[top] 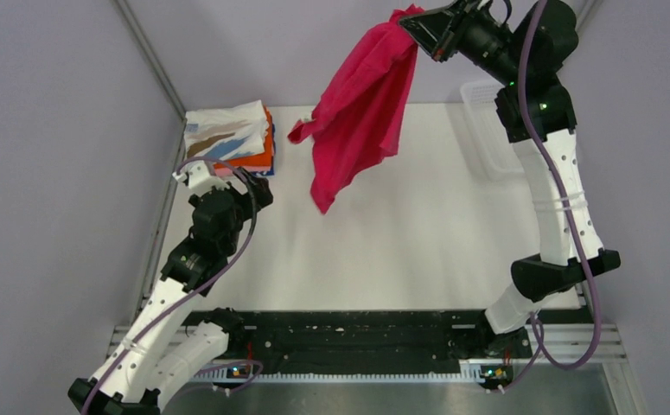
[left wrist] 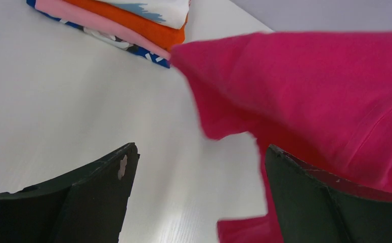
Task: Fold and stack the t-shirts
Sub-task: Move the tshirt to the center of the board, then flatten out the tshirt
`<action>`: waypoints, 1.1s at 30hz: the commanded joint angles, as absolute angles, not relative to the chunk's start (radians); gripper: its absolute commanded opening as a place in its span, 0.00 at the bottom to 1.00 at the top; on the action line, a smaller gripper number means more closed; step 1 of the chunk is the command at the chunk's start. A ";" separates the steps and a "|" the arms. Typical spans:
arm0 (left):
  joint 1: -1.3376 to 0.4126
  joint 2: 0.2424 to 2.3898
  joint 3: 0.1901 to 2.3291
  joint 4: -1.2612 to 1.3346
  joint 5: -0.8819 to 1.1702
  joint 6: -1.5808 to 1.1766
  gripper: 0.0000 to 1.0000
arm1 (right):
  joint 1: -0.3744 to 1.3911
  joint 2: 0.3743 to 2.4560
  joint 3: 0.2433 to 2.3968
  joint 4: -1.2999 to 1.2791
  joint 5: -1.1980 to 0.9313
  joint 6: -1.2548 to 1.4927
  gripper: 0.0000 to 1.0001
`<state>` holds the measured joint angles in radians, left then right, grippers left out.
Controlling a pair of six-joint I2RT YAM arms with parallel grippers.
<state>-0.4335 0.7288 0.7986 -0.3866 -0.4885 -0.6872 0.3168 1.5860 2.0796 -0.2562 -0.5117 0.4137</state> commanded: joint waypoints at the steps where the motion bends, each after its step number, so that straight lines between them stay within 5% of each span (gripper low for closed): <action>1: -0.433 0.716 0.835 -0.449 -0.506 -0.736 0.99 | 0.241 1.474 1.675 -0.113 -0.398 0.477 0.00; 3: -0.434 0.726 0.832 -0.465 -0.496 -0.739 0.99 | 0.178 1.434 1.423 -0.018 -0.372 0.546 0.03; 4: -0.433 0.734 0.831 -0.474 -0.490 -0.739 0.99 | 0.152 1.431 1.309 0.003 -0.349 0.557 0.14; 8: -0.434 0.787 0.819 -0.525 -0.478 -0.754 0.99 | 0.122 1.435 1.012 0.002 -0.152 0.521 0.89; 9: -0.433 0.807 0.812 -0.540 -0.471 -0.759 0.99 | 0.121 1.432 0.992 -0.040 -0.106 0.514 0.97; 15: -0.433 0.927 0.727 -0.569 -0.377 -0.804 0.99 | 0.181 1.350 0.957 -0.142 0.106 0.393 0.99; 20: -0.418 0.984 0.641 -0.446 -0.290 -0.784 0.99 | 0.341 1.374 0.932 -0.153 0.080 0.295 0.93; 33: -0.187 1.229 0.519 -0.042 -0.006 -0.860 0.99 | 0.419 1.534 0.874 0.045 0.186 0.557 0.87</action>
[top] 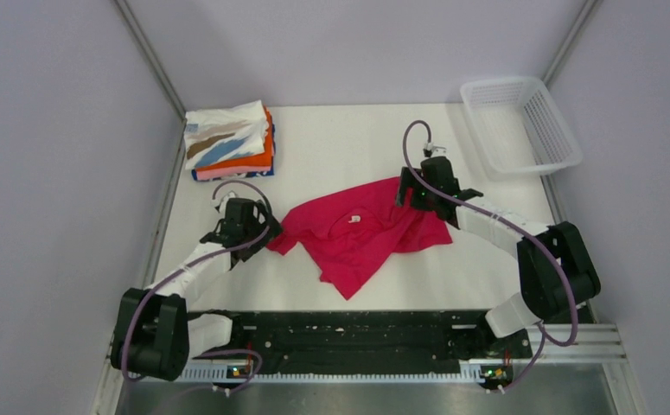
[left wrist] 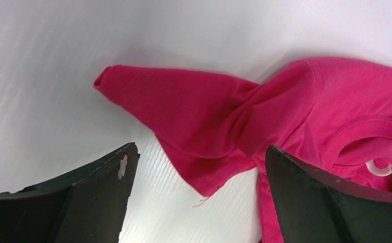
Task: Fold and stack the t-shirts
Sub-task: Flatten out the tshirt
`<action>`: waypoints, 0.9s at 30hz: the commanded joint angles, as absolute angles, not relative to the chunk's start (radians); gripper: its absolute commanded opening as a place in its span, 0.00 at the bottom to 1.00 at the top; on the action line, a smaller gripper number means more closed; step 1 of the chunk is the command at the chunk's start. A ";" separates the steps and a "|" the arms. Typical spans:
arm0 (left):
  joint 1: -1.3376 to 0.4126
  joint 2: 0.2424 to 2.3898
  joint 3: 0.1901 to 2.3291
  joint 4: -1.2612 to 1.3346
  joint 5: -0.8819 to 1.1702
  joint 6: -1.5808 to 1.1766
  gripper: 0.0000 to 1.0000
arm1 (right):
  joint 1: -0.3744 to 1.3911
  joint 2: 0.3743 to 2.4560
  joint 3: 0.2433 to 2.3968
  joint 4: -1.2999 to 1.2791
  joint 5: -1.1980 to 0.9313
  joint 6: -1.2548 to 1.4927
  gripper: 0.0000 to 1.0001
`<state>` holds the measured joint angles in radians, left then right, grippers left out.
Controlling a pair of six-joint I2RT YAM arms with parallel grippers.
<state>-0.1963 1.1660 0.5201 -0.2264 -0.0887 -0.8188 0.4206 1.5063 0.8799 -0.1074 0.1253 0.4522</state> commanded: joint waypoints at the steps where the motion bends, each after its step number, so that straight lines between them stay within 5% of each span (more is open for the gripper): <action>1: -0.187 1.255 0.522 -0.032 -0.005 -0.868 0.99 | 0.419 1.546 0.874 0.068 0.201 0.578 0.87; 7: -0.187 1.458 0.609 -0.039 0.106 -0.863 0.96 | 0.418 1.644 0.906 0.120 0.264 0.677 0.88; 11: -0.191 1.587 0.665 -0.043 0.166 -0.854 0.77 | 0.414 1.716 0.955 0.106 0.329 0.706 0.87; 13: -0.200 1.627 0.689 -0.057 0.162 -0.844 0.52 | 0.410 1.747 0.976 0.103 0.355 0.719 0.85; 15: -0.204 1.647 0.717 -0.098 0.130 -0.840 0.02 | 0.404 1.778 0.988 0.113 0.374 0.728 0.80; 18: -0.204 1.634 0.754 -0.143 0.076 -0.819 0.00 | 0.391 1.824 1.005 0.150 0.406 0.731 0.60; 23: -0.205 1.497 0.806 -0.160 0.024 -0.772 0.00 | 0.376 1.844 1.025 0.231 0.409 0.677 0.08; 27: -0.207 1.338 0.862 -0.176 0.010 -0.745 0.00 | 0.376 1.723 1.025 0.215 0.415 0.590 0.00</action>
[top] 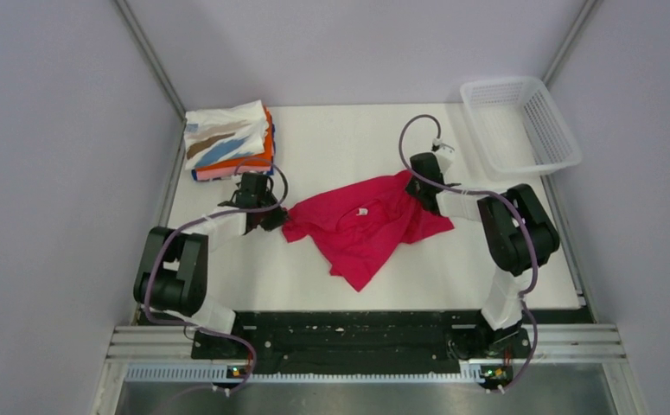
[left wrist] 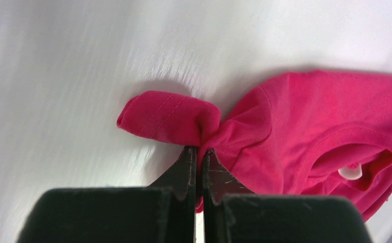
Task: Fold and stack the t-shirts
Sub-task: Flatten out the tshirt
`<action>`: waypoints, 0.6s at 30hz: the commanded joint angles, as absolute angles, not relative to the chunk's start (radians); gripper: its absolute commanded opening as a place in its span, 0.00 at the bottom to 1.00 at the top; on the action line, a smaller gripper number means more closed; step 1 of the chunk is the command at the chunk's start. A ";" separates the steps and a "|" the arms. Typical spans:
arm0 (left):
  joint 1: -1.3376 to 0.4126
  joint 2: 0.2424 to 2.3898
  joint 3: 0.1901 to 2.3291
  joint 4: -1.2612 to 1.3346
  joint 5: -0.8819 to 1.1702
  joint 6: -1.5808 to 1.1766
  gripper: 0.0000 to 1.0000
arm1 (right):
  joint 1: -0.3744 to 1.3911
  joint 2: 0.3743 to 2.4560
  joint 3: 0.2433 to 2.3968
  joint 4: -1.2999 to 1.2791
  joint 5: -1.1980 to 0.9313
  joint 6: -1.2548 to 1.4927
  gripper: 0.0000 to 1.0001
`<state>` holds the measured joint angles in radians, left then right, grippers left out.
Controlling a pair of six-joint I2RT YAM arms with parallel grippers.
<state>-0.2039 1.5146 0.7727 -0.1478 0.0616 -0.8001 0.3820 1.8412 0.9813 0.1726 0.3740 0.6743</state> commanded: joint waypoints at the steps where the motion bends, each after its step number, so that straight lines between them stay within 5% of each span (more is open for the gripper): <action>1: -0.207 1.288 0.869 -0.177 0.009 -0.740 0.00 | 0.377 1.678 1.017 0.206 0.415 0.566 0.00; 10: -0.213 0.837 0.959 -0.173 0.030 -0.672 0.00 | 0.377 1.107 0.893 0.124 0.281 0.422 0.00; 18: -0.215 0.590 1.154 -0.238 0.139 -0.636 0.00 | 0.378 0.749 1.041 -0.140 -0.019 0.409 0.00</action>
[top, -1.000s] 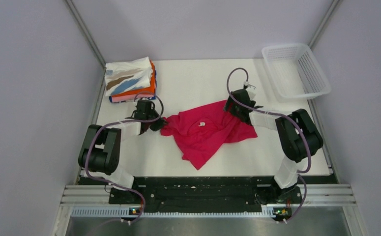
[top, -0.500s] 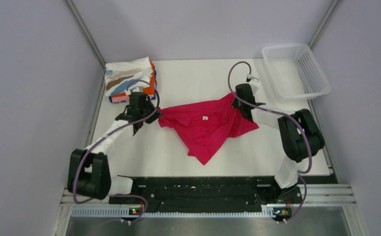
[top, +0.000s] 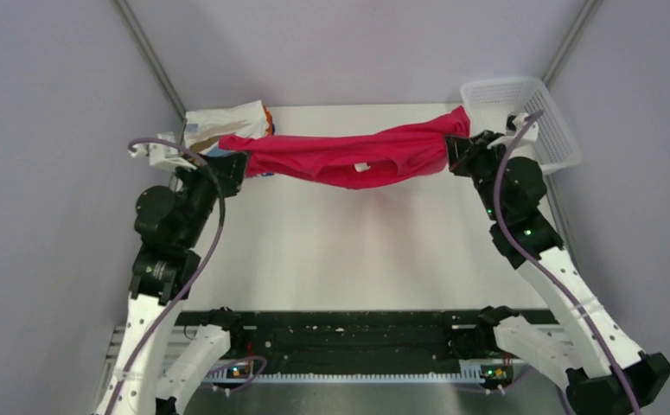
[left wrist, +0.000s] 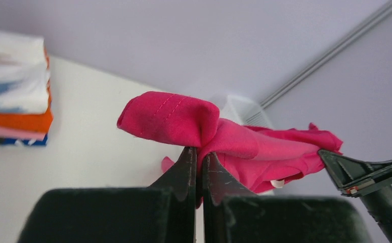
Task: Fold and stack the t-shirts
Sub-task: Flatten out the tshirt
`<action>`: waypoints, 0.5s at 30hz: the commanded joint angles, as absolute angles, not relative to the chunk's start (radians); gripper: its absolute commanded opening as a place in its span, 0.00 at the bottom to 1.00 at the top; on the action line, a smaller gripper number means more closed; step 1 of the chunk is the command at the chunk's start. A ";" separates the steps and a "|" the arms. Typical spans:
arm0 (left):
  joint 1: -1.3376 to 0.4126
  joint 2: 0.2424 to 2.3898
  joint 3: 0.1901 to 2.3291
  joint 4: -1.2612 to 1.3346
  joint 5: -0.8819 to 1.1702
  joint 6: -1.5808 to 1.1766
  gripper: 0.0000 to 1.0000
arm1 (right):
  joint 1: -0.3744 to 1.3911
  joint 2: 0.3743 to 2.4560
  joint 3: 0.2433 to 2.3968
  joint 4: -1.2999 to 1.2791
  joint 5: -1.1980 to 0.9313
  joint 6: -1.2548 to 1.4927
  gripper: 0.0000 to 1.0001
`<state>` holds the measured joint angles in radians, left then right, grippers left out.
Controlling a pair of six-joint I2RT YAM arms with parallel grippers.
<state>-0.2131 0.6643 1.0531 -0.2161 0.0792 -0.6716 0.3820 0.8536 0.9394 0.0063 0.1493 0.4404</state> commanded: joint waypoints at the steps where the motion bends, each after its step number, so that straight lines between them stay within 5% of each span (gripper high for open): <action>1: -0.215 0.575 1.175 -0.257 0.161 -0.637 0.00 | 0.378 0.722 1.071 -0.174 -0.041 0.409 0.01; 8: -0.215 0.524 1.194 -0.308 0.195 -0.704 0.00 | 0.378 0.671 1.199 -0.357 0.028 0.376 0.01; 15: -0.214 0.652 1.041 -0.367 -0.013 -0.756 0.00 | 0.378 0.884 1.150 -0.377 0.234 0.369 0.05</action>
